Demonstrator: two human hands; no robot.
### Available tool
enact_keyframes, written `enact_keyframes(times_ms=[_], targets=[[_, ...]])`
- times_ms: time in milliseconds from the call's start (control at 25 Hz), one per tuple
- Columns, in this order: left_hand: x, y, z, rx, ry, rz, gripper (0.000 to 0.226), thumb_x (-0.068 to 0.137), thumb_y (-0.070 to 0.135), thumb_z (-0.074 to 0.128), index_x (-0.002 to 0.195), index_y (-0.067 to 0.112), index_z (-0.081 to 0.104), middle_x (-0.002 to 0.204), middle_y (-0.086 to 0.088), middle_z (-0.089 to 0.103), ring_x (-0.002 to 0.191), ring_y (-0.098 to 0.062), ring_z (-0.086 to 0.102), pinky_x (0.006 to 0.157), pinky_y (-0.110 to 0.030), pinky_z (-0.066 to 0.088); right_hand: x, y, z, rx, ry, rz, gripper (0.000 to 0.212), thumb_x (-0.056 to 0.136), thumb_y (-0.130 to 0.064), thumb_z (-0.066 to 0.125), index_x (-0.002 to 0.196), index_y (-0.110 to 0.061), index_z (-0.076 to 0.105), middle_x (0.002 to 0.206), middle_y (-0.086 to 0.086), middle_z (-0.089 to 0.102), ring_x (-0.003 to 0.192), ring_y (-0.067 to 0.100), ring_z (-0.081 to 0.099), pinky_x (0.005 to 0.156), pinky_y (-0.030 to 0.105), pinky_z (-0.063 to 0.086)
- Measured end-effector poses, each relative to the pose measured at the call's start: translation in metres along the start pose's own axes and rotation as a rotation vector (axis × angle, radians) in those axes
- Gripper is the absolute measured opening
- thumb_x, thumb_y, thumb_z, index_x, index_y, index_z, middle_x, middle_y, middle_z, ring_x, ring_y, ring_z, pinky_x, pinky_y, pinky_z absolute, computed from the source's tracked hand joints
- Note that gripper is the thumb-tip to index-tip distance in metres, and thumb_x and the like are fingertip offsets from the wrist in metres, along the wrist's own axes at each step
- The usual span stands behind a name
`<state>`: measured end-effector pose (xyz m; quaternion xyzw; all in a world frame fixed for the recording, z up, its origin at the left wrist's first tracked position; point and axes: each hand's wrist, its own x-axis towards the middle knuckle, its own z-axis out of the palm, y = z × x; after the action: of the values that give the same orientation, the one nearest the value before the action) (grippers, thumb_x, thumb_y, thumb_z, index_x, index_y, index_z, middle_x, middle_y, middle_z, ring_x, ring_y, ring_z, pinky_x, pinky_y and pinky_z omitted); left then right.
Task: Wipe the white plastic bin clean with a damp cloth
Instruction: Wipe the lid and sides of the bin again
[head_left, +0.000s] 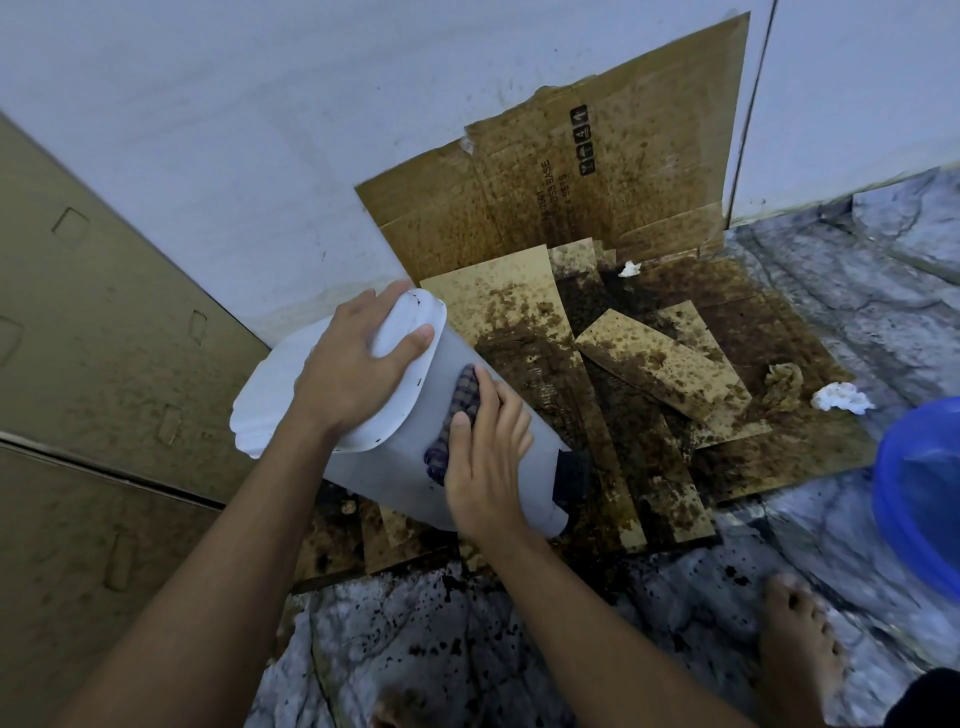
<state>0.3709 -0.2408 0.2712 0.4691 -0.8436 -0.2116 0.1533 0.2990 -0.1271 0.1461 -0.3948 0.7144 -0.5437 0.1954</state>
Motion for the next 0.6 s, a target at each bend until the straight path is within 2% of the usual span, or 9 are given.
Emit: enact_keyframes(times_ms=[120, 240, 360, 440, 480, 520, 600], targets=[[-0.002, 0.005, 0.0, 0.009, 0.0, 0.003, 0.056, 0.098, 0.061, 0.048, 0.15, 0.046, 0.035, 0.16, 0.007, 0.037, 0.148, -0.016, 0.03, 0.118, -0.05, 0.029, 0.007, -0.008, -0.009, 0.096, -0.043, -0.036, 0.051, 0.102, -0.047, 0.02, 0.148, -0.026, 0.032, 0.132, -0.007, 0.031, 0.122, 0.015, 0.031, 0.11, 0.043, 0.027], [0.0, 0.003, 0.001, 0.017, -0.031, -0.013, 0.061, 0.094, 0.071, 0.04, 0.151, 0.05, 0.032, 0.162, 0.007, 0.033, 0.151, -0.014, 0.025, 0.12, -0.054, 0.026, 0.011, -0.013, -0.024, 0.244, -0.085, -0.033, 0.046, 0.101, -0.048, 0.023, 0.142, -0.029, 0.032, 0.124, -0.011, 0.03, 0.123, 0.016, 0.033, 0.11, 0.045, 0.033], [0.001, 0.006, 0.002, -0.018, -0.048, -0.057, 0.061, 0.09, 0.077, 0.025, 0.148, 0.058, 0.029, 0.164, 0.008, 0.029, 0.153, -0.014, 0.021, 0.121, -0.058, 0.02, 0.023, -0.029, -0.045, 0.458, -0.079, 0.002, 0.05, 0.097, -0.055, 0.026, 0.142, -0.033, 0.032, 0.127, -0.011, 0.03, 0.124, 0.008, 0.041, 0.102, 0.034, 0.045], [0.002, 0.008, 0.004, -0.093, -0.066, -0.088, 0.053, 0.092, 0.073, 0.02, 0.143, 0.065, 0.033, 0.165, 0.01, 0.028, 0.153, -0.012, 0.02, 0.122, -0.059, 0.014, 0.034, -0.044, -0.053, 0.555, -0.104, 0.027, 0.05, 0.098, -0.053, 0.028, 0.144, -0.033, 0.031, 0.135, -0.008, 0.03, 0.125, -0.002, 0.041, 0.098, 0.021, 0.046], [0.002, 0.008, 0.005, -0.154, -0.084, -0.102, 0.047, 0.094, 0.07, 0.02, 0.138, 0.07, 0.036, 0.164, 0.012, 0.03, 0.152, -0.011, 0.022, 0.123, -0.059, 0.013, 0.039, -0.051, -0.055, 0.546, -0.122, 0.027, 0.049, 0.099, -0.05, 0.028, 0.145, -0.034, 0.03, 0.138, -0.008, 0.028, 0.126, -0.003, 0.039, 0.099, 0.02, 0.044], [0.003, 0.009, 0.006, -0.236, -0.094, -0.126, 0.043, 0.094, 0.069, 0.023, 0.133, 0.071, 0.04, 0.162, 0.013, 0.033, 0.151, -0.01, 0.025, 0.123, -0.058, 0.014, 0.041, -0.058, -0.055, 0.496, -0.139, 0.022, 0.049, 0.1, -0.047, 0.027, 0.147, -0.034, 0.028, 0.142, -0.008, 0.026, 0.128, 0.001, 0.036, 0.102, 0.025, 0.041], [0.003, 0.014, 0.006, -0.414, -0.09, -0.177, 0.047, 0.092, 0.065, 0.036, 0.137, 0.057, 0.048, 0.157, 0.012, 0.043, 0.148, -0.013, 0.033, 0.123, -0.053, 0.021, 0.043, -0.068, -0.054, 0.311, -0.163, 0.013, 0.048, 0.104, -0.042, 0.026, 0.151, -0.033, 0.024, 0.149, -0.009, 0.021, 0.128, 0.004, 0.025, 0.11, 0.039, 0.031]])
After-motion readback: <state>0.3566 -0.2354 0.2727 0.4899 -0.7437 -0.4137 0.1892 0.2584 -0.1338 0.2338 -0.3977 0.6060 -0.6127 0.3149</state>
